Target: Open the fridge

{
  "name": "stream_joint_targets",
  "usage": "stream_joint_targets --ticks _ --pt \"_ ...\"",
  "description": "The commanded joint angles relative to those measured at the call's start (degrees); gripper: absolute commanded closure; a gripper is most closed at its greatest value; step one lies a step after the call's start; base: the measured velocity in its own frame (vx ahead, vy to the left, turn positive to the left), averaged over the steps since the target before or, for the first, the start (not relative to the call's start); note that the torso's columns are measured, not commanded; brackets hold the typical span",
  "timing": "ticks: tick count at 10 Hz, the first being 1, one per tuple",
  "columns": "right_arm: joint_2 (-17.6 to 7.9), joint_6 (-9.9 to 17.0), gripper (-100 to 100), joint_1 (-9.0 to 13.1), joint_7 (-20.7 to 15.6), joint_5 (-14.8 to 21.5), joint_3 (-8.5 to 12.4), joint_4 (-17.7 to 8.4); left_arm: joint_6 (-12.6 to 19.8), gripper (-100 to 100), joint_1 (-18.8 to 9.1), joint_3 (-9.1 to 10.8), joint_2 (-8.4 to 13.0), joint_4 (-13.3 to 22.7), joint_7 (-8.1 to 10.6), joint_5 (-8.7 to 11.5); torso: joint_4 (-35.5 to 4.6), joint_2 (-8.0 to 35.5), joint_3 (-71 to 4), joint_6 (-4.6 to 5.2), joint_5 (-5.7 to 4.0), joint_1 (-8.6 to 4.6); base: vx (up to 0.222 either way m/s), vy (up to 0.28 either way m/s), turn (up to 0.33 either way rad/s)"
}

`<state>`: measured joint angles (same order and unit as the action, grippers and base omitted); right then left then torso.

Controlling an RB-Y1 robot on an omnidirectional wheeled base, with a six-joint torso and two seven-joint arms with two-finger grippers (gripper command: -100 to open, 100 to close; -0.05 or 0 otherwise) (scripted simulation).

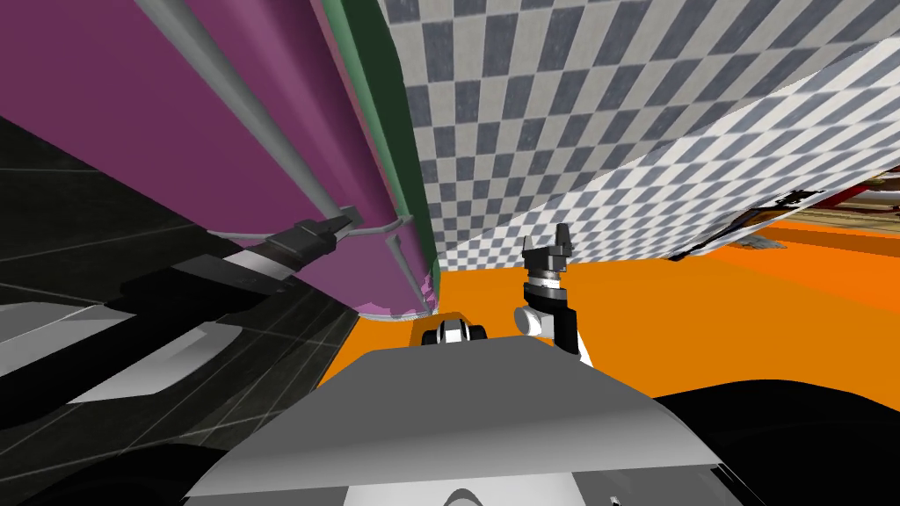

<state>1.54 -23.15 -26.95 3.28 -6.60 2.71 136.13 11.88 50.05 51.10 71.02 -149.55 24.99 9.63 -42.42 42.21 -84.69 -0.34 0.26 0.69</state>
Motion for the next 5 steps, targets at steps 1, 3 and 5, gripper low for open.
stream_joint_targets --ticks 1,3,5 --pt "0.0 0.0 0 0.0 0.0 0.0 0.0 0.0 -2.5 100 0.2 0.4 0.6 0.4 0.94 0.0 0.0 0.1 0.0 0.02 -0.02 0.03 -0.315 0.226 -0.07" --pt "0.0 0.0 0 0.0 0.0 0.0 0.0 0.0 -3.9 100 0.3 0.49 1.0 0.2 1.34 0.1 -0.1 0.2 0.2 0.01 0.09 0.37 -0.232 0.244 -0.066" --pt "0.0 0.0 0 0.0 0.0 0.0 0.0 0.0 -6.7 100 0.6 0.67 1.9 0.0 2.12 0.2 0.0 0.0 -0.1 -0.04 0.01 0.13 -0.259 0.197 -0.043"
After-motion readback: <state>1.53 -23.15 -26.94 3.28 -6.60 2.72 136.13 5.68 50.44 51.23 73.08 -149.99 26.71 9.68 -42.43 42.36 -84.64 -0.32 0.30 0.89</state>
